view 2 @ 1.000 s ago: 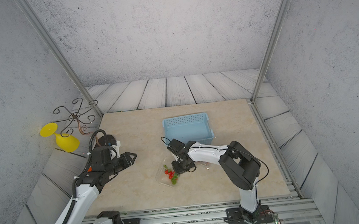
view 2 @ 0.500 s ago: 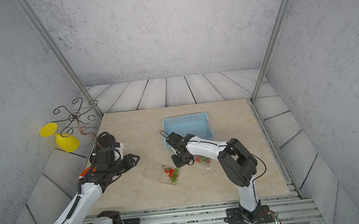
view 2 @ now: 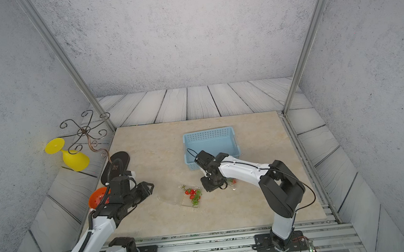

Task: Pack strawberries into containers
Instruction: Close the packing box at the center of the board.

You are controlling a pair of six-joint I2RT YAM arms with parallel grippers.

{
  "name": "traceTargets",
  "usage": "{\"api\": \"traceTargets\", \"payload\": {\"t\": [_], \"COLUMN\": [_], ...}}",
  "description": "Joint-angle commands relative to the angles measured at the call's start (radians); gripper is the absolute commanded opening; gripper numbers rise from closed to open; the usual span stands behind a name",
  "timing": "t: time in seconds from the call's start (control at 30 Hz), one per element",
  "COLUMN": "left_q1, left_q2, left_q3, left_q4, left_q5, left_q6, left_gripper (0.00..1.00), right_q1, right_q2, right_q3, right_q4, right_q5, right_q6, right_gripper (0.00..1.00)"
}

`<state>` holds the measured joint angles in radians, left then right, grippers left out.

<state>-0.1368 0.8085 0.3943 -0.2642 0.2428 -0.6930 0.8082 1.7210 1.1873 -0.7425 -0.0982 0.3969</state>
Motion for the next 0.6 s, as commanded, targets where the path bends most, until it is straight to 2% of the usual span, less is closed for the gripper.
{"api": "traceTargets", "payload": {"t": [0.0, 0.13, 0.4, 0.57], "left_q1": [-0.002, -0.001, -0.013, -0.033], "left_q2": [-0.054, -0.045, 0.105, 0.114], "left_q3": [-0.027, -0.063, -0.079, -0.08], "left_q4": [-0.021, 0.004, 0.058, 0.09], "left_q5": [-0.095, -0.075, -0.038, -0.03], "left_q6": [-0.054, -0.068, -0.025, -0.033], "left_gripper": [0.4, 0.4, 0.37, 0.29], "right_q1": [-0.001, 0.005, 0.031, 0.037], "right_q2": [-0.041, -0.025, 0.032, 0.055], "right_q3": [-0.062, -0.074, -0.043, -0.04], "right_q4": [0.008, 0.023, 0.037, 0.053], "right_q5": [-0.047, -0.076, -0.098, -0.118], "right_q6": [0.027, 0.03, 0.027, 0.037], "right_gripper": [0.28, 0.25, 0.24, 0.23]}}
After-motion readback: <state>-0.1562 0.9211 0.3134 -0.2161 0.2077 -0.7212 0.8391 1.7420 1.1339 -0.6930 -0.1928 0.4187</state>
